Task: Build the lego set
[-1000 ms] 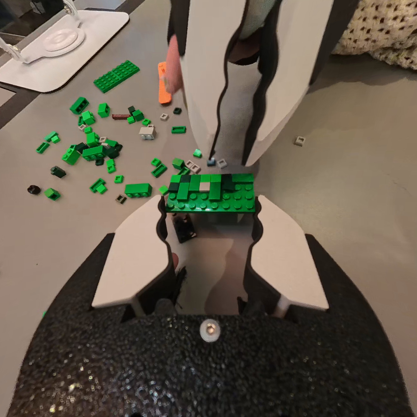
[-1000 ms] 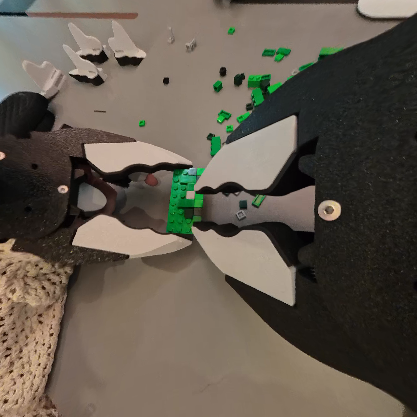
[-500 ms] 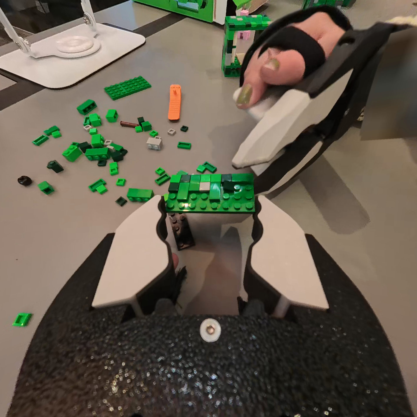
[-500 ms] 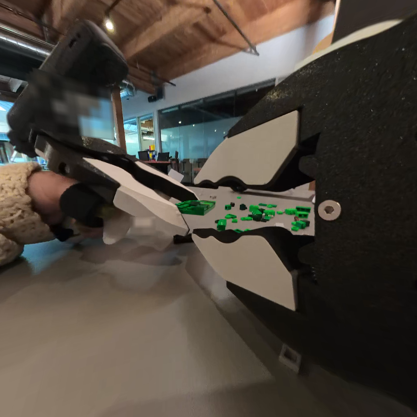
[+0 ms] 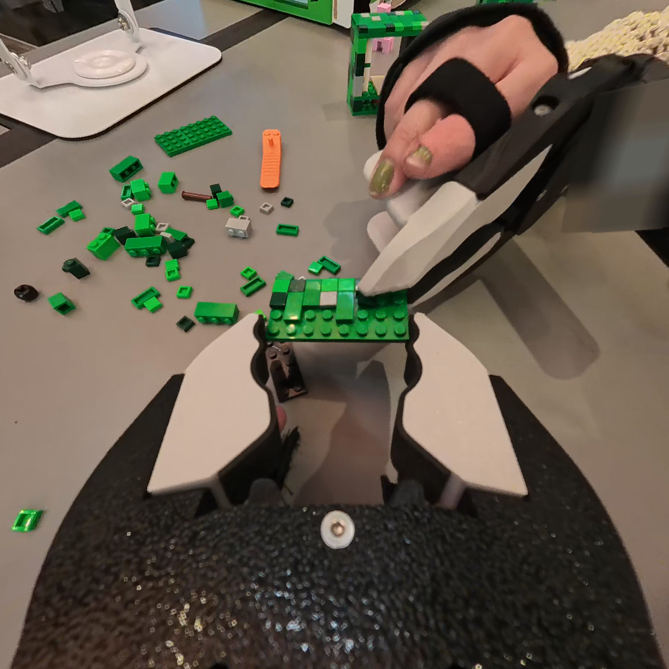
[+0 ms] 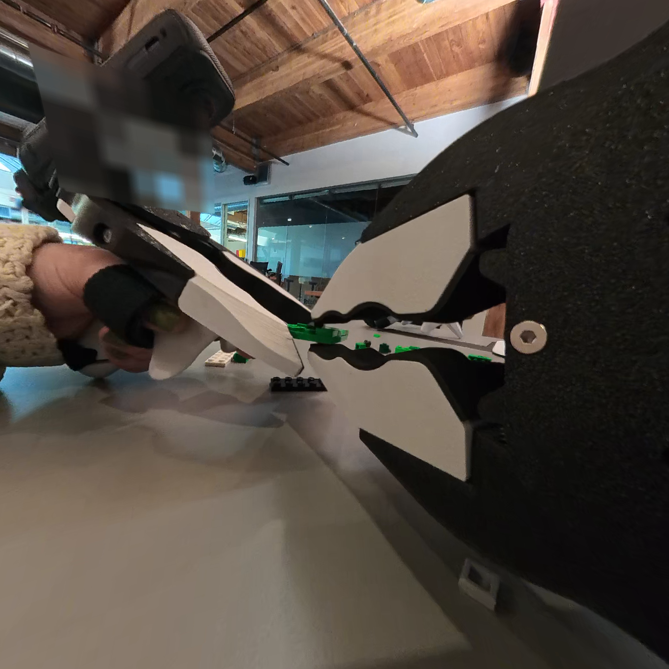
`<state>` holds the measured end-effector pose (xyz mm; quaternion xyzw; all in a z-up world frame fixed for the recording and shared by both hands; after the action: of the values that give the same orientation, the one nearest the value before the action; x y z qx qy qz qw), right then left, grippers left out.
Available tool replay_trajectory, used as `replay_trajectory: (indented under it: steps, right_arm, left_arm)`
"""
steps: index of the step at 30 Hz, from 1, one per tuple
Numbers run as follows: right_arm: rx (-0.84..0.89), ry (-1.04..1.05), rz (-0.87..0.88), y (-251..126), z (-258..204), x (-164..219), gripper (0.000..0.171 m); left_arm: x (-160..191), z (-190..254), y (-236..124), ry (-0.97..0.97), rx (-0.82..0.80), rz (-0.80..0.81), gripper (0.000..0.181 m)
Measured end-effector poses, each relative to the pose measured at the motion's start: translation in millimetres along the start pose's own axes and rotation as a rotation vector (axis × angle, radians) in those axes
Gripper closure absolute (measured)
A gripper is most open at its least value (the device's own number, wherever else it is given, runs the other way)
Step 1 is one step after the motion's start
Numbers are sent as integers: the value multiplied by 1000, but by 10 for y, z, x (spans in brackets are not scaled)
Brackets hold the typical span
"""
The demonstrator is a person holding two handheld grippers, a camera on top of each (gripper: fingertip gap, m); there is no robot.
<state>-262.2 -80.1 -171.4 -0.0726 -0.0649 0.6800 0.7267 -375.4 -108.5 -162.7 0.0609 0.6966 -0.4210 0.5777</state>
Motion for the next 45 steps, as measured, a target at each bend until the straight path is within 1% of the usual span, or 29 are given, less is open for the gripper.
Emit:
replay_trajectory:
  steps: [5,15,19,20,21,23,26,28,30,31,32,34,37,40,45]
  right_arm:
    - [5,-3,7,-24,-11,-7,162]
    - [-92,-8,-3,-65,31,-64,164]
    - [-125,86,10,-71,79,-65,163]
    - [-135,129,20,-70,86,-51,164]
    - [-156,204,25,-61,84,-26,164]
    - [-144,321,69,-67,103,32,164]
    - [-127,403,79,-81,148,110,164]
    - [-127,448,97,-92,174,128,164]
    - [-130,470,119,-104,193,124,164]
    - [-134,481,127,-107,199,120,164]
    - [-131,488,131,-110,207,119,164]
    - [-136,496,138,-111,221,124,164]
    - [-180,506,154,-132,230,133,164]
    - [-227,497,152,-154,258,131,163]
    - [-283,420,111,-163,244,108,163]
  left_arm:
    - [-1,22,8,13,2,-5,108]
    - [23,70,34,37,35,-40,108]
    - [20,79,28,34,53,-30,108]
    - [11,80,20,30,56,-14,110]
    - [-18,91,6,60,45,26,119]
    - [-44,112,-16,205,-58,60,118]
    - [-44,127,-19,496,-257,70,118]
    - [-61,156,-16,629,-354,99,131]
    - [-73,196,-10,715,-400,121,142]
    - [-78,199,-11,746,-434,122,154]
    - [-78,202,-10,781,-459,117,160]
    - [-52,240,14,867,-461,100,174]
    - [-52,278,34,981,-503,80,175]
    - [-64,307,40,1032,-511,66,175]
    - [-44,340,68,1075,-498,17,175]
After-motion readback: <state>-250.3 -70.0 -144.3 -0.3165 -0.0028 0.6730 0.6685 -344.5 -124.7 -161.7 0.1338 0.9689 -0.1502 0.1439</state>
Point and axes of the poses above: each gripper's, where its closed fingertips meet, y out along the fingers, x out of its underside, z = x × y across the jaws, the point moved 7 cm from there along -y, back along the fingers, and after that the axes turned 2 degrees about -z, right-handed, at the moved point
